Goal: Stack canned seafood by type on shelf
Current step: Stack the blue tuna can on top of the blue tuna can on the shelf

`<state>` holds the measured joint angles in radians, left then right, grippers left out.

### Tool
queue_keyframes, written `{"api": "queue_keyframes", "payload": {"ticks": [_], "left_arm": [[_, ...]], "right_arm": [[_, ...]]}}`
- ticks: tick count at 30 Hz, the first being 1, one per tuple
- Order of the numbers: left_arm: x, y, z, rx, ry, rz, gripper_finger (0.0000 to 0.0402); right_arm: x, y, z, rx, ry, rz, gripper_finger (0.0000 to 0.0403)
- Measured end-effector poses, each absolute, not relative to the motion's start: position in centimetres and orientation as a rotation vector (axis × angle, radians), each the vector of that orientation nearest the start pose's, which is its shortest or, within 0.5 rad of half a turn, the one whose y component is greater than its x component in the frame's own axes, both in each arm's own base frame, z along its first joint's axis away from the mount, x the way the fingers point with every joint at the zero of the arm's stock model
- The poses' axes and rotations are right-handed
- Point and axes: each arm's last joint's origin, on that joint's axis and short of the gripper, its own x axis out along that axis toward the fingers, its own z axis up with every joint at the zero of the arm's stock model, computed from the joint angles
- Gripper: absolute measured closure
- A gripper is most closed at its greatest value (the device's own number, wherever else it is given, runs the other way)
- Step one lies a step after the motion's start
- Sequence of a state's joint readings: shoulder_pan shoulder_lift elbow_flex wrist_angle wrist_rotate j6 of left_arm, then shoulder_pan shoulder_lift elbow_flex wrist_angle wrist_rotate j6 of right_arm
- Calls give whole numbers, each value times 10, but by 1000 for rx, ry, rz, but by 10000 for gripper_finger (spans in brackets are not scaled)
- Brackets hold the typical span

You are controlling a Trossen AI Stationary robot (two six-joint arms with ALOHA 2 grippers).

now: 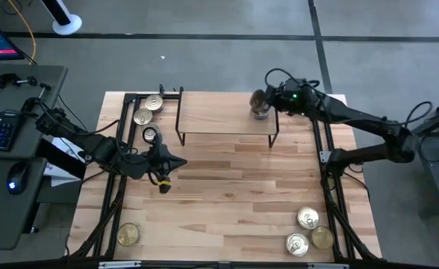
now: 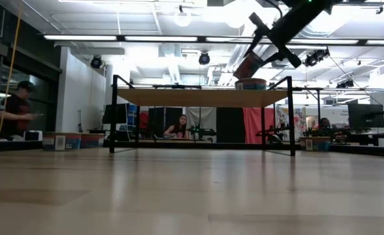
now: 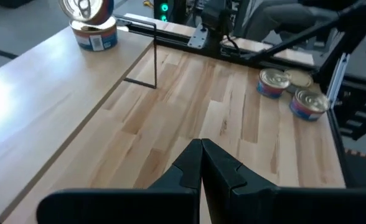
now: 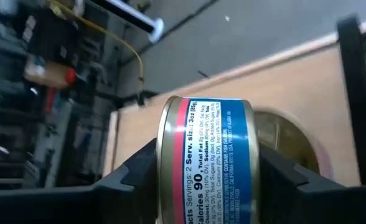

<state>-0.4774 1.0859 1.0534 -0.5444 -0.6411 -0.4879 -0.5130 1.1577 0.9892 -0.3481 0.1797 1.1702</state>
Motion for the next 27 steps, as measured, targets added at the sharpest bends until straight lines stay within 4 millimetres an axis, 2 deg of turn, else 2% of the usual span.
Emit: {"api": "queue_keyframes", "payload": {"ticks": [4,8,10,15,27], "left_arm": [[205,-86,342,-195,405,273,402],[206,-86,344,-203,377,289,402],[206,-86,345,-209,364,291,402],[207,-86,346,-214,357,292,402],[206,-86,346,-213,358,292,401]], "right_arm": [[206,-129,312,1213,13,-870,231],[206,-129,304,1267,36,-806,230],[206,-128,303,1279,45,-794,216],[206,-128,301,1308,39,-811,174],[204,-130,299,1353,18,-857,164]]}}
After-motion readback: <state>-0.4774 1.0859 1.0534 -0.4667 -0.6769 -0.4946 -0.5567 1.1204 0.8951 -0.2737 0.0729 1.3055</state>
